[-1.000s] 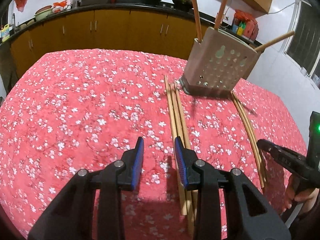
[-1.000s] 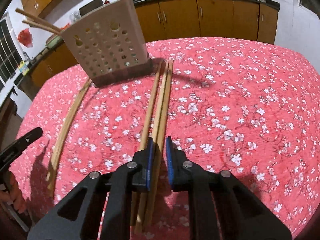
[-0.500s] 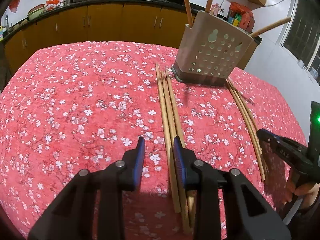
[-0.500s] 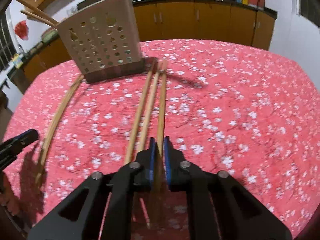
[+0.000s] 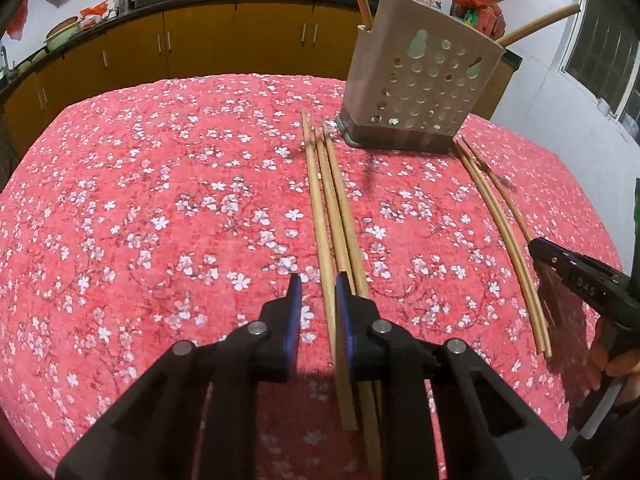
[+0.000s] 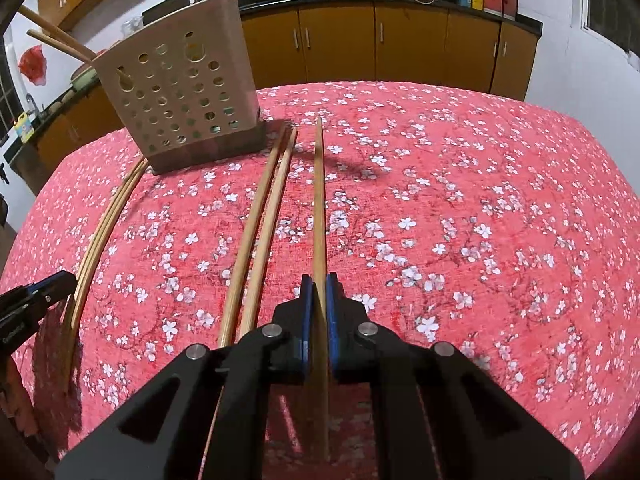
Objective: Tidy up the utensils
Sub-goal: 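Lower to the rows and close the right tool on a chopstick while the left tool grasps another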
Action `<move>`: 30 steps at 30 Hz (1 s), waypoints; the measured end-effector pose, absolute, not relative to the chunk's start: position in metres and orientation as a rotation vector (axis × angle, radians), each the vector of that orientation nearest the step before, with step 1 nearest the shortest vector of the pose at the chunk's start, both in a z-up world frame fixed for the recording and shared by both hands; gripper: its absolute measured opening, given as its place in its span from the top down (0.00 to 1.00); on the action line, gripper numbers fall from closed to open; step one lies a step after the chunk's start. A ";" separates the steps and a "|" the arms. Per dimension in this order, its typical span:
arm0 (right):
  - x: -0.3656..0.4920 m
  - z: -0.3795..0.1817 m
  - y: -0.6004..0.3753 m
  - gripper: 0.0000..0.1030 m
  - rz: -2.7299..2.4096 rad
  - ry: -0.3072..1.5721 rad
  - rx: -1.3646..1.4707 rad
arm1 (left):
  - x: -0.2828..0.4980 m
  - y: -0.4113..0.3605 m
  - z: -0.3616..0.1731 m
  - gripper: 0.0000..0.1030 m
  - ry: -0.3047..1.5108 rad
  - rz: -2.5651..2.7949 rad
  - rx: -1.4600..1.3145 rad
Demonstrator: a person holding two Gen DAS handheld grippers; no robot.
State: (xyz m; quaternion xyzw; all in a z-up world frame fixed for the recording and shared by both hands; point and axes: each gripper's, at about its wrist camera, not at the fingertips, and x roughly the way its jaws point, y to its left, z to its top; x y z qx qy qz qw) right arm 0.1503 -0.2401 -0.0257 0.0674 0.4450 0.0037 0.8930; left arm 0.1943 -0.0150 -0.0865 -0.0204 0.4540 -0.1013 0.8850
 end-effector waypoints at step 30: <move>0.155 -0.028 -0.261 0.92 -0.051 0.889 0.165 | 0.210 0.030 -0.091 0.91 0.895 -0.110 -0.082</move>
